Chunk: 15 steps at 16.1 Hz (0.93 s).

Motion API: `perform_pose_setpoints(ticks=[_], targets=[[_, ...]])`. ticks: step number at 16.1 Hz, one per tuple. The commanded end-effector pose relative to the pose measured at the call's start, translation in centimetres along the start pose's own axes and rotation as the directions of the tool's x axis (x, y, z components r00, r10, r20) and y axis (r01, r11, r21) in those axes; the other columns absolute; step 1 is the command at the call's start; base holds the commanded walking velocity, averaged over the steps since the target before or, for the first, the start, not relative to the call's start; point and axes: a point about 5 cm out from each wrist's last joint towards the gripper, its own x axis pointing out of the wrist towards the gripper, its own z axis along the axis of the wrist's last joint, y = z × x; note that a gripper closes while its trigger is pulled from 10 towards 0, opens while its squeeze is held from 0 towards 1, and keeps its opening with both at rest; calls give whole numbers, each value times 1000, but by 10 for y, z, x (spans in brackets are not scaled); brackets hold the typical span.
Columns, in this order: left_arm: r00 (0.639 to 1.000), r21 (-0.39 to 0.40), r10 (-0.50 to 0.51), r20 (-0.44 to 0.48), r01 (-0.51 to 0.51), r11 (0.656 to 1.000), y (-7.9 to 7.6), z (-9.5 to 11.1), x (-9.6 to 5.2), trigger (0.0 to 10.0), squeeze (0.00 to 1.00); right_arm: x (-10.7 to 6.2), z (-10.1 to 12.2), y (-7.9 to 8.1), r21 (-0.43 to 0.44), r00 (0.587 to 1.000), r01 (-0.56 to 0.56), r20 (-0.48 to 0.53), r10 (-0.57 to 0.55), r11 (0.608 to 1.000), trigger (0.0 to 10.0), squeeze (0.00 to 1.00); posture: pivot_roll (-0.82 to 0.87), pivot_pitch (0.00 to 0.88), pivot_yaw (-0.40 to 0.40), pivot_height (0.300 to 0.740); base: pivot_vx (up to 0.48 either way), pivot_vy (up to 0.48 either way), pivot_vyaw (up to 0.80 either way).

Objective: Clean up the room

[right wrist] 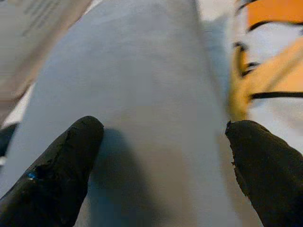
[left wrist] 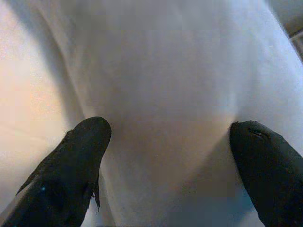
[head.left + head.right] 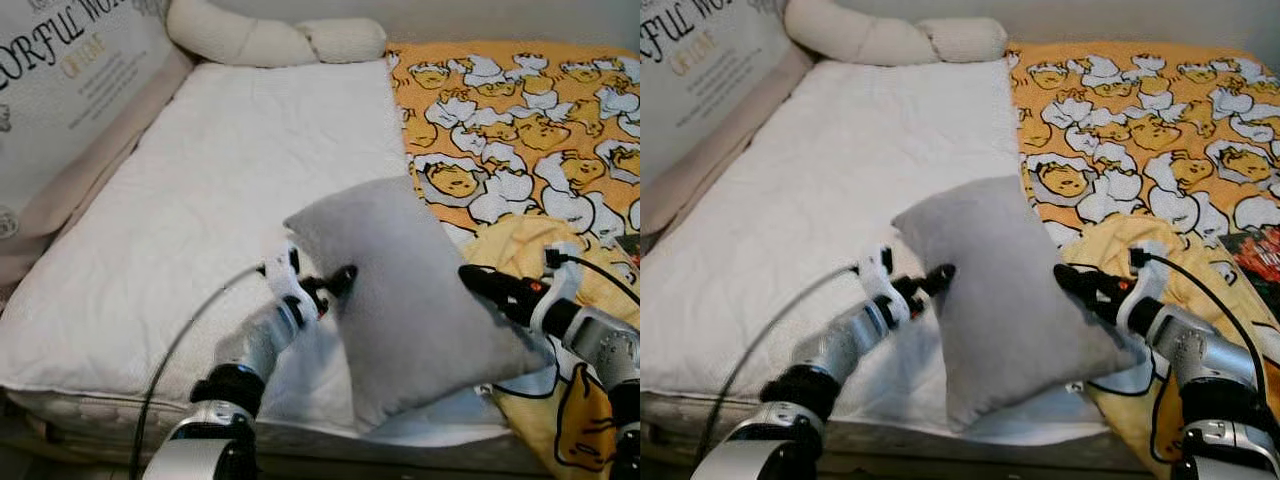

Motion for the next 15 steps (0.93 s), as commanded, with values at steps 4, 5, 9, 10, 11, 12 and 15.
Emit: perform_pose_setpoints(ticks=[4, 5, 9, 10, 11, 12, 15], targets=[[974, -120, -210, -87, 199, 973, -51, -39, 22, 10000, 0, 1, -21, 7, 48, 991, -78, -102, 82, 996, 10000, 1000, -143, 21, 59, 740, 0, 0, 0], [968, -86, -220, -120, 211, 974, -57, -45, 24, 10000, 0, 1, -23, 10, 55, 987, -103, -117, 109, 993, 10000, 518, -151, 19, 59, 740, 0, 0, 0], [963, -50, -224, -148, 219, 975, -67, -49, 29, 2157, 0, 5, -24, 15, 57, 983, -129, -127, 136, 990, 0, 0, -150, 6, 49, 740, 0, 0, 0], [963, -49, -234, -137, 229, 972, -70, -47, 30, 0, 0, 6, -24, 17, 56, 981, -134, -130, 141, 989, 0, 0, -146, 3, 45, 740, 0, 0, 0], [962, -42, -237, -133, 234, 971, -71, -46, 31, 0, 0, 7, -24, 18, 57, 981, -138, -132, 144, 989, 0, 0, -142, 3, 43, 740, 0, 0, 0], [961, -34, -243, -129, 240, 970, -72, -44, 31, 0, 0, 8, -24, 18, 54, 980, -140, -135, 146, 989, 0, 0, -141, 2, 42, 740, 0, 0, 0], [949, -6, -290, -120, 292, 956, -86, -39, 36, 0, 0, 14, -21, 25, 37, 976, -169, -131, 173, 985, 0, 0, -135, 1, 39, 740, 0, 0, 0]])
